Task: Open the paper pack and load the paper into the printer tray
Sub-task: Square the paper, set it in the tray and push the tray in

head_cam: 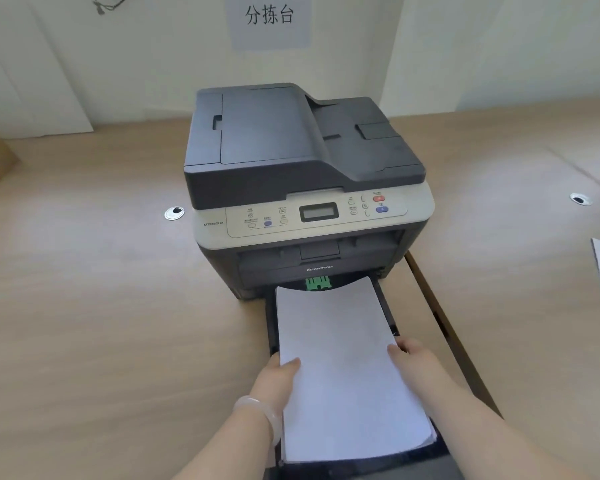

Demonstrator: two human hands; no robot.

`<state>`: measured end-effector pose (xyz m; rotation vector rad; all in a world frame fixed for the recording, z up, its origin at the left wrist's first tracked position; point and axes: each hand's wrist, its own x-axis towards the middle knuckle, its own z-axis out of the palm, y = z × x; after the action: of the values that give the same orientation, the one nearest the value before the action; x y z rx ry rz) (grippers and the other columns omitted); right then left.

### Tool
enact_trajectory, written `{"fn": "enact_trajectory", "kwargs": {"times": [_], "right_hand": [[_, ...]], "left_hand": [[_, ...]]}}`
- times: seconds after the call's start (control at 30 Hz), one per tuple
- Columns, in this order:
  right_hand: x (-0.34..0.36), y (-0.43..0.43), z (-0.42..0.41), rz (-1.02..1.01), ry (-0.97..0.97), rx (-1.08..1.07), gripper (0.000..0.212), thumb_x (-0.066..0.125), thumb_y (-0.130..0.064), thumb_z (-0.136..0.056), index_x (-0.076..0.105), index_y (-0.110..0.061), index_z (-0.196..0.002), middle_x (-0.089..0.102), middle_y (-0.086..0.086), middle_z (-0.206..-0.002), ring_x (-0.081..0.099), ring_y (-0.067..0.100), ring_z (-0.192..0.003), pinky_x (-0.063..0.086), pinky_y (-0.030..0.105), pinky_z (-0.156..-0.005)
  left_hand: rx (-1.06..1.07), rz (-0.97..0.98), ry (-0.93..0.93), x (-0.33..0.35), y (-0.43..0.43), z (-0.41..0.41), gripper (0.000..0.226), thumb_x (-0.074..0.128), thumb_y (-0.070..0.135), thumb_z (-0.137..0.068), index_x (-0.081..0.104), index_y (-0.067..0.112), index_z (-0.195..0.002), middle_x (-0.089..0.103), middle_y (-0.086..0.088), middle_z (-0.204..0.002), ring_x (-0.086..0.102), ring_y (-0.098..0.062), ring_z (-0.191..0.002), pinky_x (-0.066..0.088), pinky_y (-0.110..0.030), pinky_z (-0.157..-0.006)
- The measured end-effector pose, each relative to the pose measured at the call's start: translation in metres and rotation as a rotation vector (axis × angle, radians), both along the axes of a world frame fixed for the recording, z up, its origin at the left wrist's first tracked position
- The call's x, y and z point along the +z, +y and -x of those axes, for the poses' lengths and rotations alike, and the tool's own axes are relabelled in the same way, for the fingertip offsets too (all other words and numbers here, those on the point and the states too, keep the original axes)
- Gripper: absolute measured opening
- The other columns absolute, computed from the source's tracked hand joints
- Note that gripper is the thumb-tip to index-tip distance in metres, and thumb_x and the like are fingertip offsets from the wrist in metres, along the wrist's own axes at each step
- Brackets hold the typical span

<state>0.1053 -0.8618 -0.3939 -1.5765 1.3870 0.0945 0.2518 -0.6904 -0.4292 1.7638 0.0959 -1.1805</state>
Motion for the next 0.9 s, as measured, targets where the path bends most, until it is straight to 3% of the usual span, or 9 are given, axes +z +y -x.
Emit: {"fn": "enact_trajectory", "kwargs": {"times": [0.07, 0.17, 0.23, 0.4, 0.53, 0.67, 0.8, 0.87, 0.9], "right_hand": [[-0.002, -0.005, -0.006, -0.01, -0.002, 0.01, 0.035, 0.041, -0.025, -0.098, 0.053, -0.012, -0.128, 0.061, 0.001, -0.085, 0.055, 0.014, -0.072, 0.039, 0.025, -0.057], [-0.003, -0.012, -0.016, -0.023, -0.015, 0.027, 0.041, 0.038, -0.026, -0.1, 0.045, -0.014, -0.138, 0.061, 0.008, -0.113, 0.052, 0.021, -0.093, 0.039, 0.026, -0.077], [-0.003, -0.017, -0.023, -0.017, -0.022, 0.043, 0.043, 0.037, -0.026, -0.101, 0.041, -0.014, -0.142, 0.057, 0.012, -0.126, 0.051, 0.025, -0.104, 0.038, 0.028, -0.083], [-0.017, -0.025, -0.031, -0.027, -0.029, 0.056, 0.043, 0.038, -0.024, -0.101, 0.042, -0.011, -0.141, 0.059, 0.014, -0.115, 0.053, 0.027, -0.097, 0.039, 0.03, -0.08], [-0.02, -0.023, -0.032, -0.064, -0.001, 0.112, 0.048, 0.037, -0.027, -0.102, 0.034, -0.01, -0.146, 0.046, 0.014, -0.145, 0.043, 0.033, -0.132, 0.037, 0.036, -0.103], [-0.015, -0.023, -0.027, -0.07, -0.031, 0.15, 0.05, 0.036, -0.026, -0.102, 0.028, -0.015, -0.15, 0.038, 0.01, -0.153, 0.037, 0.031, -0.139, 0.031, 0.038, -0.111], [-0.01, -0.026, -0.007, 0.007, -0.027, 0.211, 0.046, 0.038, -0.025, -0.101, 0.039, -0.016, -0.146, 0.048, 0.01, -0.145, 0.046, 0.029, -0.131, 0.037, 0.035, -0.105], [-0.008, -0.027, 0.003, 0.074, -0.025, 0.217, 0.043, 0.041, -0.024, -0.099, 0.047, -0.017, -0.141, 0.058, 0.012, -0.134, 0.057, 0.027, -0.114, 0.046, 0.035, -0.094], [-0.008, -0.027, 0.008, 0.102, -0.024, 0.209, 0.042, 0.041, -0.024, -0.098, 0.049, -0.016, -0.139, 0.062, 0.013, -0.128, 0.059, 0.025, -0.103, 0.049, 0.035, -0.088]], "left_hand": [[0.017, -0.01, -0.015, 0.001, -0.006, -0.003, 0.032, 0.055, 0.024, -0.087, 0.059, 0.017, -0.118, 0.07, -0.003, -0.104, 0.066, -0.027, -0.098, 0.051, -0.045, -0.094], [0.045, -0.019, -0.047, 0.002, -0.015, -0.008, 0.029, 0.049, 0.02, -0.094, 0.054, 0.016, -0.123, 0.064, 0.003, -0.1, 0.062, -0.022, -0.094, 0.049, -0.032, -0.084], [0.052, -0.049, -0.073, 0.0, -0.02, -0.01, 0.034, 0.047, 0.022, -0.096, 0.05, 0.016, -0.129, 0.059, 0.0, -0.107, 0.055, -0.022, -0.099, 0.041, -0.029, -0.089], [0.024, -0.132, -0.142, -0.007, -0.034, -0.012, 0.043, 0.046, 0.024, -0.095, 0.044, 0.012, -0.136, 0.058, -0.006, -0.118, 0.054, -0.025, -0.1, 0.042, -0.03, -0.093], [0.083, -0.123, -0.124, -0.004, -0.037, -0.007, 0.047, 0.046, 0.031, -0.095, 0.041, 0.014, -0.139, 0.055, -0.003, -0.129, 0.051, -0.026, -0.111, 0.039, -0.032, -0.097], [0.197, -0.111, -0.107, 0.005, -0.034, -0.005, 0.051, 0.044, 0.032, -0.096, 0.037, 0.017, -0.144, 0.044, -0.002, -0.147, 0.043, -0.028, -0.132, 0.033, -0.033, -0.105], [0.325, -0.065, -0.065, 0.006, -0.015, -0.005, 0.047, 0.056, 0.044, -0.076, 0.066, 0.013, -0.11, 0.067, -0.01, -0.118, 0.062, -0.029, -0.109, 0.045, -0.042, -0.102], [0.334, -0.053, -0.065, 0.003, -0.005, -0.005, 0.023, 0.054, 0.035, -0.085, 0.064, 0.015, -0.083, 0.068, -0.004, -0.093, 0.059, -0.024, -0.096, 0.049, -0.041, -0.094], [0.322, -0.07, -0.081, 0.003, -0.001, -0.004, 0.019, 0.051, 0.029, -0.09, 0.062, 0.015, -0.085, 0.066, -0.004, -0.095, 0.057, -0.025, -0.098, 0.047, -0.044, -0.097]]}}
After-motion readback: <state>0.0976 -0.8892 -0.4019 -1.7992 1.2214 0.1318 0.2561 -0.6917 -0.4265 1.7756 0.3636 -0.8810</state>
